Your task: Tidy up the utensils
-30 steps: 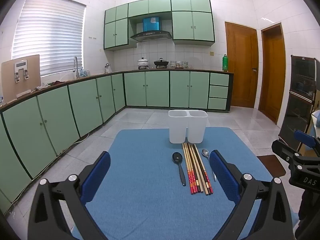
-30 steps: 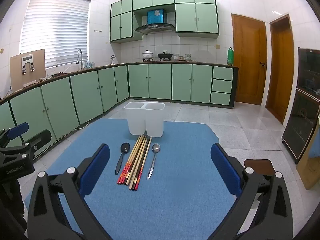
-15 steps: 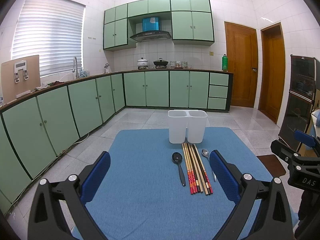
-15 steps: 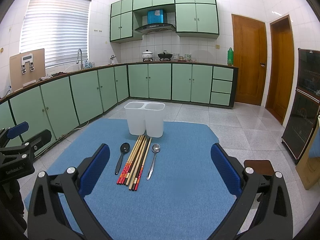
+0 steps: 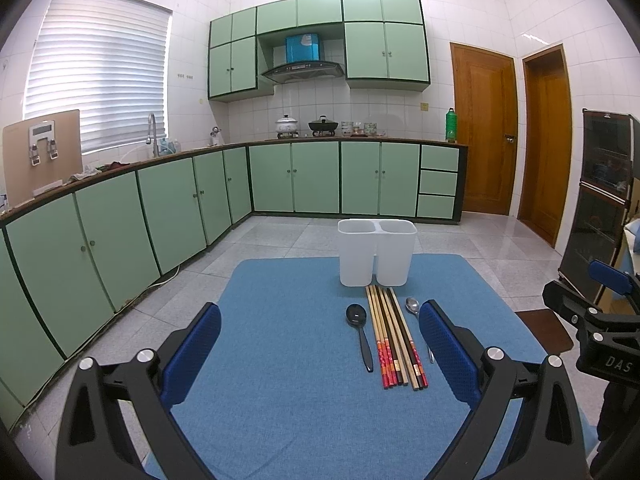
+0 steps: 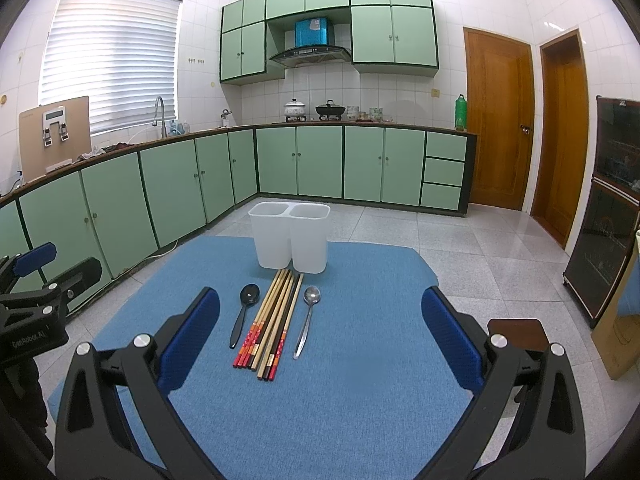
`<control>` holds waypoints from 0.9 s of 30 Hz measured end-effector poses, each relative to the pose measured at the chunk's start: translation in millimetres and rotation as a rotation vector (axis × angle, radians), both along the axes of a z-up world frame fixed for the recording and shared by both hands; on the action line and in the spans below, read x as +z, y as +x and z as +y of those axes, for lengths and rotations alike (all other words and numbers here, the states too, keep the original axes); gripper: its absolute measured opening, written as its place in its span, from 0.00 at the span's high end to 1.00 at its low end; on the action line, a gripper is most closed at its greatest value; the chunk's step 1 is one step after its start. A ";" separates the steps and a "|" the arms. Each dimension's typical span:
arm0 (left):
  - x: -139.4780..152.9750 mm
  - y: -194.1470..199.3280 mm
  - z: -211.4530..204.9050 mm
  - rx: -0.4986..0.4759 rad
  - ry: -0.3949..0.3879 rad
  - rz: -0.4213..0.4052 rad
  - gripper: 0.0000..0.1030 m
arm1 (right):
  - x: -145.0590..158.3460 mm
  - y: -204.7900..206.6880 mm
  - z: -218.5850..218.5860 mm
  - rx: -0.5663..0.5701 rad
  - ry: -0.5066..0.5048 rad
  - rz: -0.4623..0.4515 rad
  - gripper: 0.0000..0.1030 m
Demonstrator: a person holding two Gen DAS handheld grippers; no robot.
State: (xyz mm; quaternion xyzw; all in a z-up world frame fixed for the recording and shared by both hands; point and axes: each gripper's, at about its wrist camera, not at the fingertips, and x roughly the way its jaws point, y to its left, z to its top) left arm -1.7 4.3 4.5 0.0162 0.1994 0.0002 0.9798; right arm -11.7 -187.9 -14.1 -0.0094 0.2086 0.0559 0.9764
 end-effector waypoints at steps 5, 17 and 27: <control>1.9 -0.7 3.0 0.000 0.000 0.002 0.06 | -0.2 0.0 0.0 0.000 0.000 0.000 0.05; -3.2 5.4 2.1 0.000 0.002 0.003 0.06 | -2.0 -0.2 0.9 0.000 -0.001 0.003 0.05; -16.7 7.0 11.4 0.002 0.002 0.010 0.06 | -13.8 2.2 -0.9 0.000 0.001 0.009 0.05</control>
